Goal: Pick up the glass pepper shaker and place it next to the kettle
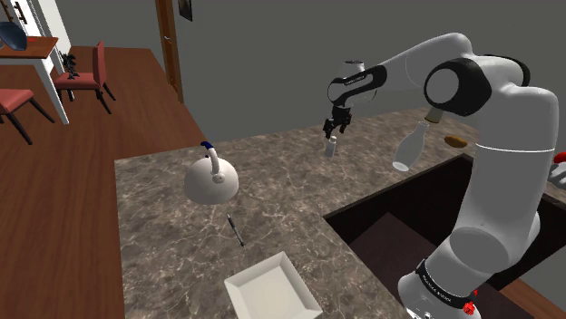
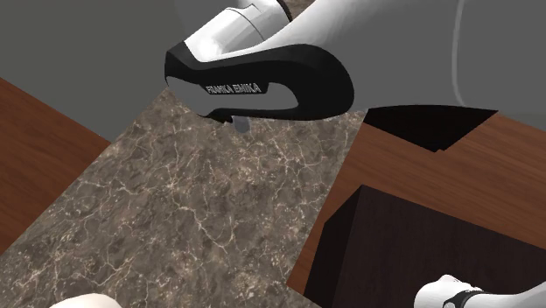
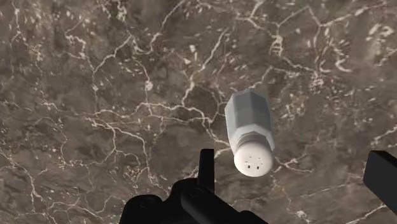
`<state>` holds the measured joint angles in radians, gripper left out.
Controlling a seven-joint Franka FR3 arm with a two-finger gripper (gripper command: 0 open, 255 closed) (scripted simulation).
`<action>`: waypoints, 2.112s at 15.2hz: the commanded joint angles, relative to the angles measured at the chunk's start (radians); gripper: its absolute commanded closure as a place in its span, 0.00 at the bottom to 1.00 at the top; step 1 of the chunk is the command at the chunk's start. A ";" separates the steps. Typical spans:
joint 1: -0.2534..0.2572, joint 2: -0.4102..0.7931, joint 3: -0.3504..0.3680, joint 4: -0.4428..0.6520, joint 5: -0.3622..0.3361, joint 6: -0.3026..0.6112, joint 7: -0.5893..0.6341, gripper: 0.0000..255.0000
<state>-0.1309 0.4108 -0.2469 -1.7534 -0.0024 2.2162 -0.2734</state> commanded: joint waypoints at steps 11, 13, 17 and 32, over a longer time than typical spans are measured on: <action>-0.030 0.119 0.010 0.051 0.028 0.078 -0.025 0.00; -0.030 0.119 0.010 0.051 0.028 0.078 -0.025 0.00; -0.030 0.119 0.010 0.051 0.028 0.078 -0.025 1.00; -0.026 0.077 0.004 0.073 0.019 0.016 -0.024 1.00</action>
<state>-0.1565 0.4930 -0.2420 -1.6843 0.0180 2.2405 -0.2973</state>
